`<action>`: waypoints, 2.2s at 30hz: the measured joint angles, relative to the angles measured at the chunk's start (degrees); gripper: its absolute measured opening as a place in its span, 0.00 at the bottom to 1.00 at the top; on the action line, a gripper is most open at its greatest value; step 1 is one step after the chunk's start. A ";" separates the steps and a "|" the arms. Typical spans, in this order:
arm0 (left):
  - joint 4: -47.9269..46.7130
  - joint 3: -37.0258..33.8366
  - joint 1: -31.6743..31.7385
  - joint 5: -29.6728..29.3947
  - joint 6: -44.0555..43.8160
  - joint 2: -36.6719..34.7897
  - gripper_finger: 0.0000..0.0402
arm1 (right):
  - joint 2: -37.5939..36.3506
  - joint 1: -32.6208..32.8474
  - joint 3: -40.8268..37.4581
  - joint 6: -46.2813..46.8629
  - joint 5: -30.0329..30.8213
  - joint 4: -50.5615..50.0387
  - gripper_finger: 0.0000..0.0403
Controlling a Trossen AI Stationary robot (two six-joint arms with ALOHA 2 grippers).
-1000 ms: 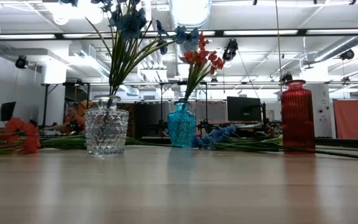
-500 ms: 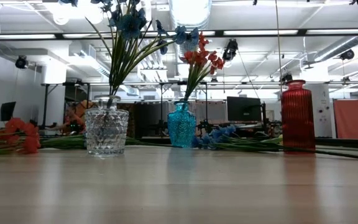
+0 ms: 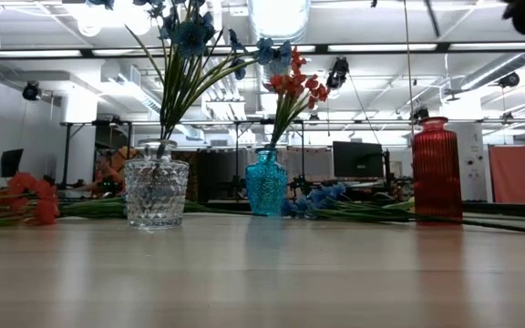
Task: Sort flowers into vase by color
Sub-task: Put the middle yellow flower into the red vase
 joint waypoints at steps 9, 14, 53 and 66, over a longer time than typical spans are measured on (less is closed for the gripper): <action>-2.93 -2.71 16.31 14.51 -1.36 -4.66 0.38 | 2.78 -14.91 2.64 7.32 -12.26 0.39 0.02; -3.57 -2.51 20.59 24.42 -6.48 -4.86 0.38 | 2.94 -18.67 3.25 11.93 -18.29 -0.15 0.02; 1.07 31.98 21.48 33.61 -6.99 36.11 0.58 | 13.27 -12.26 16.76 15.01 -24.19 8.00 0.02; 0.02 41.65 21.83 36.45 -9.31 44.47 0.54 | 13.38 -12.08 16.94 14.87 -24.00 8.17 0.02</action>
